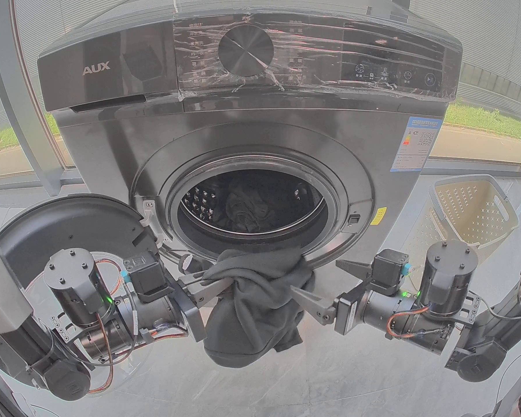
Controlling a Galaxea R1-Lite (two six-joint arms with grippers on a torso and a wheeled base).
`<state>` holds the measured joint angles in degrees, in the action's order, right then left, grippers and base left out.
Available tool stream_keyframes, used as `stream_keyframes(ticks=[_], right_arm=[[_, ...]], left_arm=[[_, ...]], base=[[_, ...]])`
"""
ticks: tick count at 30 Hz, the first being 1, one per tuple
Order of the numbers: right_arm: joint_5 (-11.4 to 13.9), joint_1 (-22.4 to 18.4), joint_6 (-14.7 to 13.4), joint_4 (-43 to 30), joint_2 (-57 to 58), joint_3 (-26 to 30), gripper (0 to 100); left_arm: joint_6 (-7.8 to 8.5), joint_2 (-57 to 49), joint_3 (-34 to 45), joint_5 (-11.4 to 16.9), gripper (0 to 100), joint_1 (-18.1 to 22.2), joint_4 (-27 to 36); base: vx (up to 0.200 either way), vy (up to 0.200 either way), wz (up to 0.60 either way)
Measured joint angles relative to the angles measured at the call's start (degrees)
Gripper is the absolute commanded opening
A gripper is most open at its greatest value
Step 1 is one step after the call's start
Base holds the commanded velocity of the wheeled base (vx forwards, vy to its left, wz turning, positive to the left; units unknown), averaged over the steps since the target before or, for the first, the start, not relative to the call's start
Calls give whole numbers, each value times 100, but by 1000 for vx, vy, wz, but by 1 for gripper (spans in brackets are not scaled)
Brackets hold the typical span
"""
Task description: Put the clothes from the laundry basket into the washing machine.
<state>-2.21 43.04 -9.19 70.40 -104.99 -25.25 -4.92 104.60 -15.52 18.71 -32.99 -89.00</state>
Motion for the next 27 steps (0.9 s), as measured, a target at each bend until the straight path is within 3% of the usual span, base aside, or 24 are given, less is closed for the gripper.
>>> stream_keyframes(ticks=[8, 12, 27], right_arm=[[24, 34, 20, -180, -37, 513, 100], [68, 87, 24, -157, -55, 579, 100], [121, 185, 71, 243, -364, -232, 100]], left_arm=[[-40, 37, -294, -71, 0, -44, 2], [-49, 105, -390, -295, 0, -44, 2], [33, 367, -265, -284, 0, -55, 5]], base=[[0, 0, 0], [0, 0, 0], [0, 0, 0]])
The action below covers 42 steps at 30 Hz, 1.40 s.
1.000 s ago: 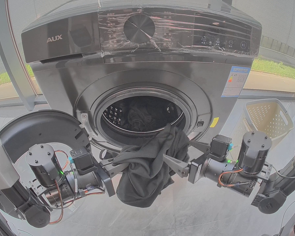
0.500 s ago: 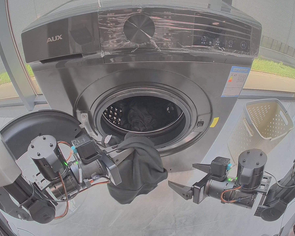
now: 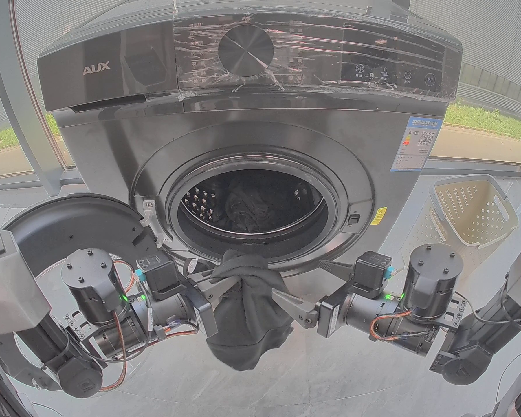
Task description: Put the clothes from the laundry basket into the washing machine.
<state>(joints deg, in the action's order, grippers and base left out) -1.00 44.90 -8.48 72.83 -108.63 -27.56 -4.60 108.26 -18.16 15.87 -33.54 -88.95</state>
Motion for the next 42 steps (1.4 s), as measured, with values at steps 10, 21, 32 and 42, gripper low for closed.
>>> stream_keyframes(ticks=[10, 21, 32, 42], right_arm=[[266, 154, 79, 356, -429, -243, 100], [294, 215, 85, 488, -831, -451, 0], [300, 243, 85, 602, -937, -542, 0], [266, 322, 77, 666, -887, -468, 0]], left_arm=[[6, 146, -46, 161, 0, -4, -2], [22, 118, -62, 176, 0, -4, -2], [24, 102, -49, 249, 0, -105, 0], [-13, 100, -27, 235, 100, -91, -5]], base=[[0, 0, 0], [0, 0, 0], [0, 0, 0], [0, 0, 0]])
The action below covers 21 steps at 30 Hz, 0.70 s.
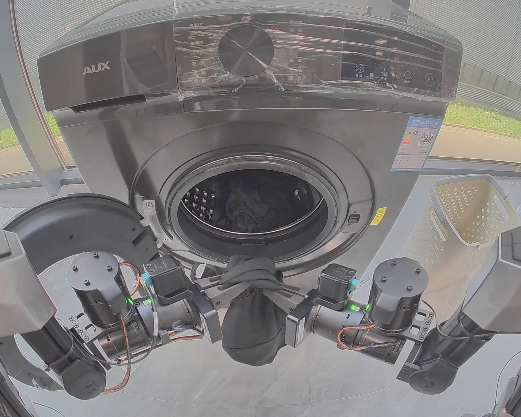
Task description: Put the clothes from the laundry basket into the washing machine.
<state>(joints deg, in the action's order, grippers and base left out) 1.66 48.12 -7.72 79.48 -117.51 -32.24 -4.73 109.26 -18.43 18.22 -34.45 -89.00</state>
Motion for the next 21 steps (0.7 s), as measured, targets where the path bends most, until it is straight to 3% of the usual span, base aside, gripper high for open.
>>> stream_keyframes(ticks=[6, 21], right_arm=[[-98, -46, -2, -30, 149, 27, 0], [-176, -347, 0, -95, 660, -20, 0]], left_arm=[[-82, 33, -50, -50, 100, 94, 0], [-55, 157, 0, -60, 100, 595, -1]], base=[[0, 0, 0], [0, 0, 0]])
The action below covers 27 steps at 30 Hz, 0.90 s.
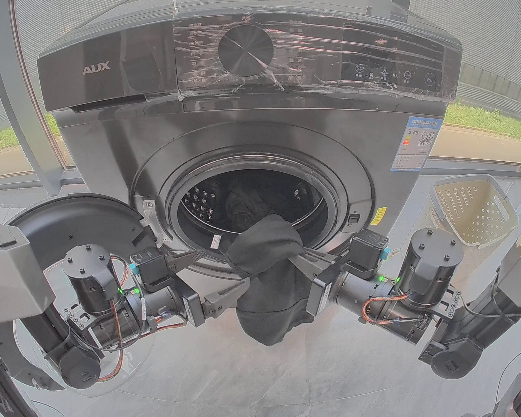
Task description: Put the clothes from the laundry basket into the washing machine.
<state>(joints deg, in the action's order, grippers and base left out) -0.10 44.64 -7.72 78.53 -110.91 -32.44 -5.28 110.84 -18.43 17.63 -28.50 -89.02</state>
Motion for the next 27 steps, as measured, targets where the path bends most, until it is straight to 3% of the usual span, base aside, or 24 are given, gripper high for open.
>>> stream_keyframes(ticks=[7, 18, 27], right_arm=[[17, -2, -2, 0, 113, 9, 0], [52, 39, -2, 11, 234, 57, 0], [59, 83, 0, 11, 245, 55, 0]], left_arm=[[60, 217, 138, 32, 100, 158, 6], [16, 597, 132, 93, 100, 299, 1], [-13, 741, 18, 739, 100, 290, 4]], base=[[0, 0, 0], [0, 0, 0], [0, 0, 0]])
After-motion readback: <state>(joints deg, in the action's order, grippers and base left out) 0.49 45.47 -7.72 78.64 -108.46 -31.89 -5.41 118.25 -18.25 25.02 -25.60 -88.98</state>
